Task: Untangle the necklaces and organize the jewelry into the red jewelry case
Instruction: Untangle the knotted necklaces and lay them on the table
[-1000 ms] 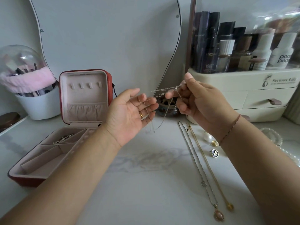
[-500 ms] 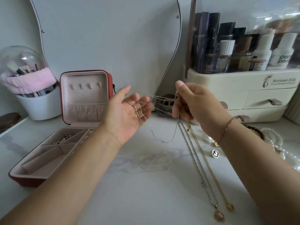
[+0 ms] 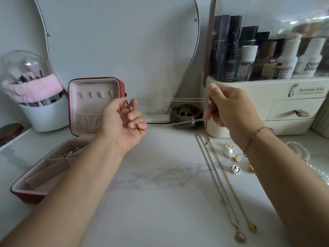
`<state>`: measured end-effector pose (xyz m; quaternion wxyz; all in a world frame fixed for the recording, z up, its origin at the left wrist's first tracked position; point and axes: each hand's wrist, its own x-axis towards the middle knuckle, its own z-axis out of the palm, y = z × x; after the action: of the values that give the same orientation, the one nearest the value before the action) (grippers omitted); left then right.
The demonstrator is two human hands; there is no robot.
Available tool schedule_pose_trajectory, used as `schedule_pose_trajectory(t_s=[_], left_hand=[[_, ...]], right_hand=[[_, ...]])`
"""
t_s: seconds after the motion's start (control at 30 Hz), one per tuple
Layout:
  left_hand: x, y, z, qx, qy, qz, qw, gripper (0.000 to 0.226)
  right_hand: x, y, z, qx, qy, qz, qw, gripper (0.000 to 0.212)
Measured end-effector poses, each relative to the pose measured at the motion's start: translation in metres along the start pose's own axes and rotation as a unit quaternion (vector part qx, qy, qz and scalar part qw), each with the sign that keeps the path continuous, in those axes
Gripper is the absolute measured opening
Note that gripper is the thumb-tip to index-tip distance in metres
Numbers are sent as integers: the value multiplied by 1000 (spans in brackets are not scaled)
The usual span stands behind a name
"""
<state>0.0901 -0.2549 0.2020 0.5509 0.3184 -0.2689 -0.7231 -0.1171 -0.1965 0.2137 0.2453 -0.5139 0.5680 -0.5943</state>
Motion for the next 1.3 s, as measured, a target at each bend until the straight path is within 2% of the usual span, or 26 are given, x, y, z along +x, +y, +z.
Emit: schedule_pose_trajectory(t_s=[0.1, 0.17, 0.23, 0.33, 0.37, 0.4, 0.57, 0.73, 0.83, 0.87, 0.9, 1.0, 1.03, 1.13, 1.23, 1.3], left_hand=[[3, -4, -1, 169, 32, -42, 984, 37], [4, -10, -1, 329, 9, -58, 943, 35], [5, -17, 0, 488, -3, -25, 872, 34], [5, -25, -7, 684, 24, 93, 723, 36], [4, -25, -9, 717, 30, 113, 687, 36], [5, -25, -11, 733, 29, 123, 669, 37], [7, -27, -14, 766, 22, 141, 627, 33], [6, -26, -14, 767, 32, 154, 622, 27], [4, -26, -11, 770, 18, 160, 618, 26], [2, -26, -8, 762, 5, 167, 625, 24], [2, -27, -6, 736, -18, 175, 654, 22], [-10, -30, 6, 583, -130, 142, 789, 13], [-14, -31, 10, 544, -176, 118, 812, 12], [-19, -32, 12, 472, -266, 77, 837, 24], [-20, -33, 14, 451, -260, 62, 852, 37], [-21, -35, 15, 456, -233, 79, 855, 31]], right_hand=[[-1, -2, 0, 75, -16, -7, 997, 40], [-3, -5, -1, 132, -49, -18, 990, 36], [-4, -7, 0, 164, -89, -25, 982, 36], [-4, -4, 5, 154, -119, -34, 980, 33], [-5, -3, 7, 139, -125, -35, 982, 34], [-5, -2, 9, 132, -131, -36, 982, 34], [-7, -3, 10, 155, -167, -32, 973, 34], [-10, -3, 13, 135, -171, -43, 975, 38], [-13, -3, 17, 120, -172, -47, 977, 38], [-14, -3, 18, 114, -172, -45, 977, 37], [-15, -3, 20, 105, -172, -46, 979, 37], [-16, -1, 25, 63, -161, -60, 983, 36], [-16, 0, 26, 49, -155, -63, 985, 37], [-16, 1, 27, 46, -142, -59, 987, 35], [-14, 2, 26, 51, -129, -60, 989, 34], [-14, 2, 26, 42, -124, -62, 989, 34]])
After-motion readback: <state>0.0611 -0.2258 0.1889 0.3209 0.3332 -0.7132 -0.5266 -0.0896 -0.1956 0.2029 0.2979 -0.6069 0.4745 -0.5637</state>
